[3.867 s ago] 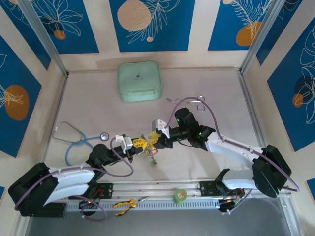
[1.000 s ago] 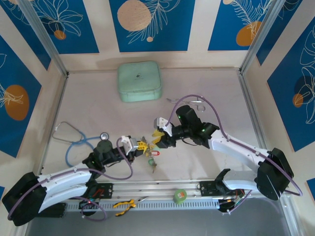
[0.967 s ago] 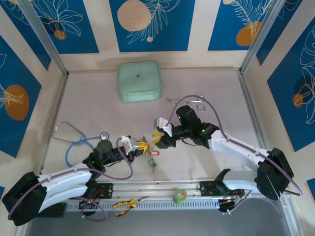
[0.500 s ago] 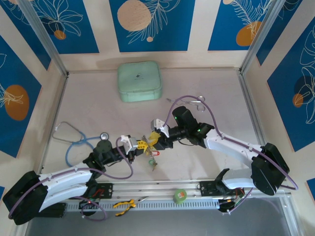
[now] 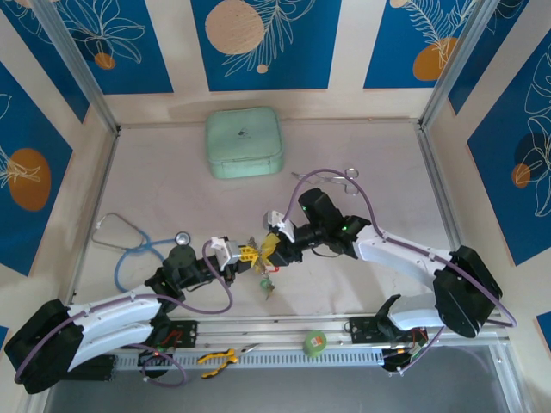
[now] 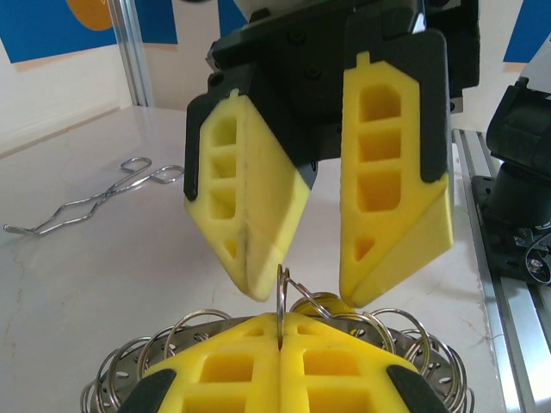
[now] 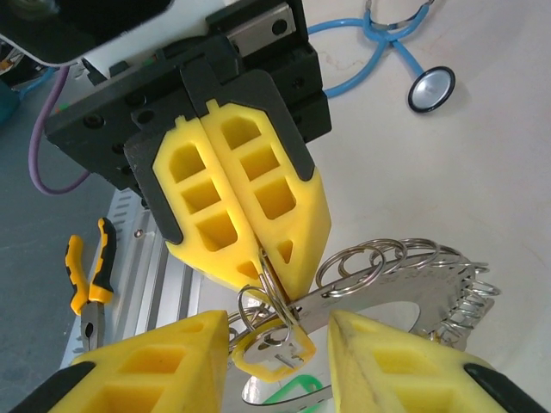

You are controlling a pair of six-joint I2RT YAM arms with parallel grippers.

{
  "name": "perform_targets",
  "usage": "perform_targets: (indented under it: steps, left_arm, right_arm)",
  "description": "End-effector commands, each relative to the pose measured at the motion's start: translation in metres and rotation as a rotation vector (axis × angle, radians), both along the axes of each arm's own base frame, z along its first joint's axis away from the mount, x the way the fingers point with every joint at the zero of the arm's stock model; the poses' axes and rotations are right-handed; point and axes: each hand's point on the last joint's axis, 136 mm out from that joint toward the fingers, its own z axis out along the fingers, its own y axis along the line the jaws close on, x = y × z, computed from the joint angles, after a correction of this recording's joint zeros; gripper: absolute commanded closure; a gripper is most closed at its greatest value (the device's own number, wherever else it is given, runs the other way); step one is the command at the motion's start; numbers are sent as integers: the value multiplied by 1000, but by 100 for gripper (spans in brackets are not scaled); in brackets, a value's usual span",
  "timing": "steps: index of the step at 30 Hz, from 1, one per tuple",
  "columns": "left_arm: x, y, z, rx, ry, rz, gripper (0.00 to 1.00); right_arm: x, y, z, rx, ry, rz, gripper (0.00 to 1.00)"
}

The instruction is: Put the keys on the keyring

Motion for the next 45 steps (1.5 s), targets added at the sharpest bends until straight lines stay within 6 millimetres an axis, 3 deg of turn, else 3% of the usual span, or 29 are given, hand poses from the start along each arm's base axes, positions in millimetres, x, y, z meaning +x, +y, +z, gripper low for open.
perform_targets:
  steps: [1,4,10,15,21,24,34,41,45]
  left_arm:
    - [-4,-1,17,-53,-46,-16,100]
    - [-4,-1,17,-54,-47,-18,100]
    - [-4,0,16,-51,-47,-13,100]
    - [-5,0,16,-53,-47,-17,100]
    - [-5,-1,17,-57,-50,-21,100]
    - [-5,-2,18,-58,-50,-24,100]
    - [-6,-3,17,-59,-46,-31,100]
    - [-5,-4,19,-65,-46,-38,100]
    - [-6,-5,19,-68,-47,-40,100]
  right_arm:
    - [-6,2,-2,-9,42,21,66]
    - [-5,4,-4,-10,48,24,70]
    - [-4,-4,-1,-21,55,16,90]
    - [-3,-8,-1,-31,55,17,95]
    - [-4,-3,-10,-53,95,33,94]
    - [-5,0,-12,-61,97,47,88]
    - [-2,-4,7,15,-48,23,71]
    - [-3,3,10,41,-81,40,72]
    - [0,8,6,40,-77,39,77]
